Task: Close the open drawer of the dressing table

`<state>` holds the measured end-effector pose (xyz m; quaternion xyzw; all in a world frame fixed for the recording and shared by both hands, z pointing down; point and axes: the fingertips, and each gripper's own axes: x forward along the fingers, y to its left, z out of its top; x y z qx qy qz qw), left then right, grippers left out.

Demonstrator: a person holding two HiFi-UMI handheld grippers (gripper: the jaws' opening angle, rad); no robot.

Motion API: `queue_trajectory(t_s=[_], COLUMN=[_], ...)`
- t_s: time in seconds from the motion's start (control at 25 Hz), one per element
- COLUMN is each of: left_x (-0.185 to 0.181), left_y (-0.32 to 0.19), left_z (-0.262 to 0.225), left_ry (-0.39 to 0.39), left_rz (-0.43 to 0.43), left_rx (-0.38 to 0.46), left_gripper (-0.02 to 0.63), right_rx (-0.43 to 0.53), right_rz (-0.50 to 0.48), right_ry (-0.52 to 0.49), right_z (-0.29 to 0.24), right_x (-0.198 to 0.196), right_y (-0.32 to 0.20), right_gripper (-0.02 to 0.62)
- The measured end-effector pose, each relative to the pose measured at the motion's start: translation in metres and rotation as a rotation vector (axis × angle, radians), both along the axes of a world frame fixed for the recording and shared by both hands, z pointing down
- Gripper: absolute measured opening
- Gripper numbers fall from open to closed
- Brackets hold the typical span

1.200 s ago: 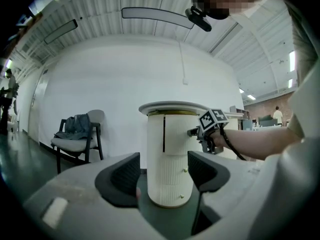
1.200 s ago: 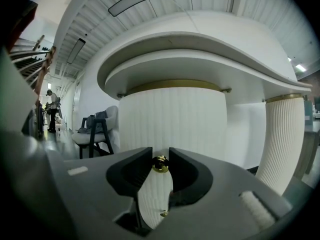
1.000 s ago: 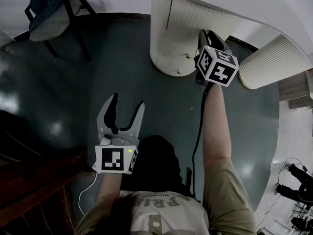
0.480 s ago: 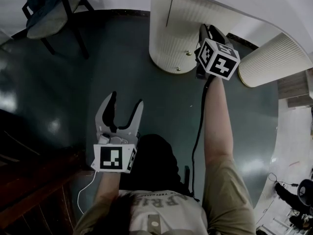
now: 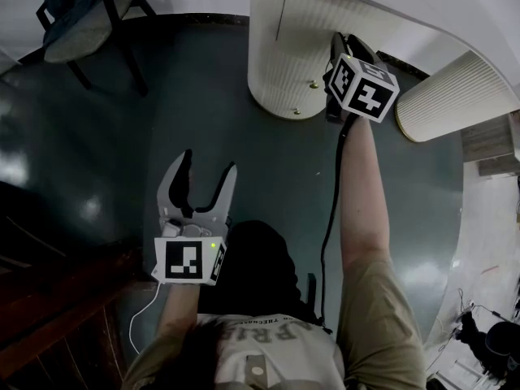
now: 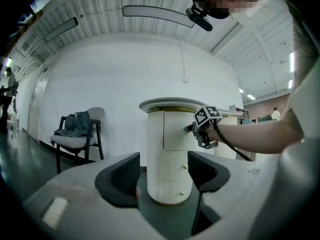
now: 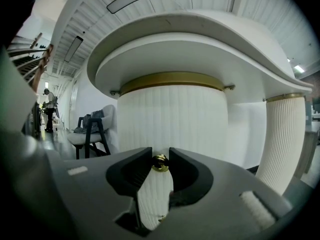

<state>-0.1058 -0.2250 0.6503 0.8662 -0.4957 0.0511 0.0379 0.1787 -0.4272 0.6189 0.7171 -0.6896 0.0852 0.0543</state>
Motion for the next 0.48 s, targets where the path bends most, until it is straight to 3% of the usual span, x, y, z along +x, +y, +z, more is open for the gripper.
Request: queue_trajectory(t_s=[0.28, 0.36, 0.48], left_x=[0.002, 0.003, 0.001], left_y=[0.007, 0.008, 0.008], left_z=[0.0, -0.002, 0.0], left_ry=[0.011, 0.025, 0.031], left_rz=[0.018, 0.02, 0.026], left_rx=[0.012, 0.021, 0.026], left_gripper=[0.313, 0.313, 0.313], right_rx=[0.035, 0.064, 0.1], right_rz=[-0.037, -0.04, -0.03], right_ry=[-0.024, -0.028, -0.026], right_z=[0.0, -0.002, -0.004], right_x=[-0.003, -0.002, 0.002], right_y=[0.004, 0.01, 0.023], right_gripper=[0.117, 0.176, 0.212])
